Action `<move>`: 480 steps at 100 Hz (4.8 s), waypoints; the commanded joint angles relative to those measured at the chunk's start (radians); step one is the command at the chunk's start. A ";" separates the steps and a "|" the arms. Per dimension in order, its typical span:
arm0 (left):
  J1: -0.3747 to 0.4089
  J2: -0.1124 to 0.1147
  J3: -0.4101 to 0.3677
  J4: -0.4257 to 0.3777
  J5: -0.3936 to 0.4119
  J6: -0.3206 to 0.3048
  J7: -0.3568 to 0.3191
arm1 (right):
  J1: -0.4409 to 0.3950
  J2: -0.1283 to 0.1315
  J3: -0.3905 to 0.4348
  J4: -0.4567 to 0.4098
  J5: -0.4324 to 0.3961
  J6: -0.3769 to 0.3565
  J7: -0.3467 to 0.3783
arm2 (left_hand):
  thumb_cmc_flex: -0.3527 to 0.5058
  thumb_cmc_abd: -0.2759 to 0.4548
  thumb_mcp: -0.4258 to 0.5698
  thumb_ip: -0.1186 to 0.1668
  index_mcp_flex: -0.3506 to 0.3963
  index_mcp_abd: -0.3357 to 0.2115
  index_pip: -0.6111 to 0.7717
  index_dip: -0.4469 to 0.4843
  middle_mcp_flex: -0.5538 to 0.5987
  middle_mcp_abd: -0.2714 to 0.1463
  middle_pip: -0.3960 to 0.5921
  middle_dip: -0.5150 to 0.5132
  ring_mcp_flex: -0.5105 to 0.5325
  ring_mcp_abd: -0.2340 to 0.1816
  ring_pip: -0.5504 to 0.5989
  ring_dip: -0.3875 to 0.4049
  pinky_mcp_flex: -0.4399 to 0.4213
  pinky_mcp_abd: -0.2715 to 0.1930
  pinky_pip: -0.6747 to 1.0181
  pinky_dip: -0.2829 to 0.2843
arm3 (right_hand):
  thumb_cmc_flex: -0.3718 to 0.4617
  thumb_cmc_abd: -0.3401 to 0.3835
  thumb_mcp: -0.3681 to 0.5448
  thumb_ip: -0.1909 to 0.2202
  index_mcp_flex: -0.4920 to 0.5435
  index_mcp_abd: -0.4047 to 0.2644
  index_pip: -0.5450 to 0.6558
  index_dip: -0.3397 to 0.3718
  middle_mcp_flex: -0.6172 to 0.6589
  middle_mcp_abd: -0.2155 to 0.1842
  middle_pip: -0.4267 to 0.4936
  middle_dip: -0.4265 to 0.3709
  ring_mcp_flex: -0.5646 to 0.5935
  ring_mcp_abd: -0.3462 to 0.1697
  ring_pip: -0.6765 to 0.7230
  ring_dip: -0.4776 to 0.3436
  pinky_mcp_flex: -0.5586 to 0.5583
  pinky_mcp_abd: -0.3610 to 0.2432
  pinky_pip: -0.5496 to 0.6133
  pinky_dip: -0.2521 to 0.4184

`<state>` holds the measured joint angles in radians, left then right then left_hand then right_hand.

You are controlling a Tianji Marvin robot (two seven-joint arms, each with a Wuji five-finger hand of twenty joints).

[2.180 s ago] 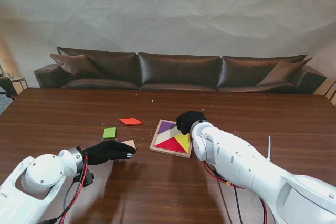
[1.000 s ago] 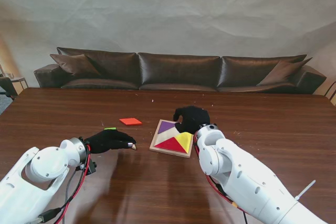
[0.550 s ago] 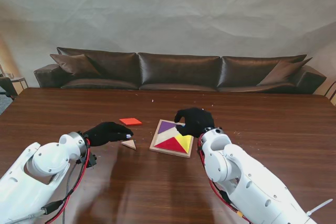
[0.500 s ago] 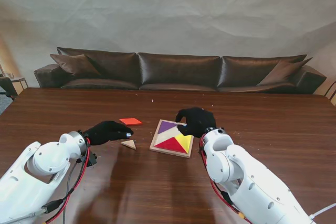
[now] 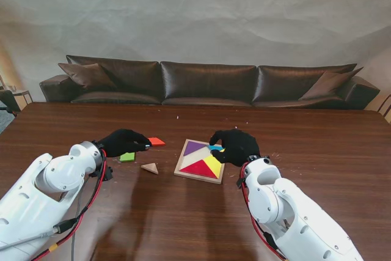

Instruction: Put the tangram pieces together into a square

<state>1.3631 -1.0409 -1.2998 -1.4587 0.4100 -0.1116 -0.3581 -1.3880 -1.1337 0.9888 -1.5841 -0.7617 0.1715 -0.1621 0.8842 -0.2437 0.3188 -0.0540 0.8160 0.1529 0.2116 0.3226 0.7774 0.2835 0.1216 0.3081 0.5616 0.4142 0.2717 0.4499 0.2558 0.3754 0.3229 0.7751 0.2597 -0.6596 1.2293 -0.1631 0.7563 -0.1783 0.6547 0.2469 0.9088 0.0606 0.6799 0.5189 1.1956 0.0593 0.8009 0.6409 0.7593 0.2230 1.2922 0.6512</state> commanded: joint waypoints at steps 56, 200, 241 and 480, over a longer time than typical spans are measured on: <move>-0.094 0.012 0.048 0.112 0.405 0.031 0.072 | 0.012 -0.008 -0.012 0.027 0.042 0.000 0.012 | -0.182 -0.264 0.300 -0.050 -0.032 0.015 -0.011 0.021 -0.104 -0.061 0.020 0.139 -0.069 -0.083 0.443 0.349 -0.135 -0.136 0.994 0.165 | -0.029 -0.022 -0.006 0.011 0.005 0.015 -0.006 0.013 -0.031 0.022 0.003 -0.020 -0.027 0.007 -0.008 -0.001 -0.131 0.017 -0.011 0.000; -0.320 0.001 0.421 0.487 0.458 0.166 0.250 | 0.017 -0.010 -0.006 0.044 0.080 0.019 0.030 | -0.229 -0.318 0.394 -0.062 -0.236 -0.088 -0.068 -0.003 -0.284 -0.106 0.007 0.135 -0.275 -0.162 0.592 0.515 -0.271 -0.262 0.987 0.408 | -0.028 -0.015 -0.005 0.013 0.014 0.035 0.000 0.009 -0.030 0.026 0.007 -0.024 -0.021 0.008 0.004 0.001 -0.125 0.012 0.007 0.002; -0.313 -0.009 0.449 0.537 0.440 0.160 0.323 | 0.015 -0.009 -0.003 0.045 0.091 0.023 0.045 | -0.175 -0.359 0.460 -0.069 -0.013 -0.158 0.137 0.160 -0.120 -0.178 0.038 0.100 -0.235 -0.151 0.589 0.494 -0.214 -0.250 1.004 0.402 | -0.027 -0.011 -0.005 0.013 0.015 0.036 0.000 0.008 -0.029 0.027 0.007 -0.025 -0.022 0.009 0.004 0.000 -0.125 0.013 0.009 0.002; -0.312 -0.031 0.408 0.626 0.377 -0.021 0.471 | 0.043 -0.013 -0.014 0.096 0.164 0.057 0.085 | 0.086 -0.559 0.476 -0.139 0.203 -0.143 0.708 0.138 0.227 -0.122 0.610 1.022 0.259 -0.110 0.481 0.333 0.115 -0.109 0.971 -0.026 | -0.023 0.031 -0.002 0.021 0.012 0.060 0.008 0.004 -0.039 0.036 0.013 -0.029 -0.024 0.009 0.010 -0.003 -0.129 0.007 0.016 0.000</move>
<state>1.0361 -1.0742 -0.8931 -0.8375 0.7829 -0.1366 0.1482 -1.3437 -1.1427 0.9775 -1.4907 -0.5992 0.2264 -0.0947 0.8648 -0.8398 0.7265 -0.2346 0.8165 0.1284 0.4233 0.3991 1.0438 0.1545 0.7255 1.2997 0.8097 0.2963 0.7142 0.7605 0.3632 0.2706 1.2440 0.7263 0.2597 -0.6542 1.2291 -0.1631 0.7563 -0.1270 0.6534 0.2558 0.9086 0.0752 0.6784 0.5054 1.1851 0.0610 0.7995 0.6402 0.7563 0.2234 1.2920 0.6507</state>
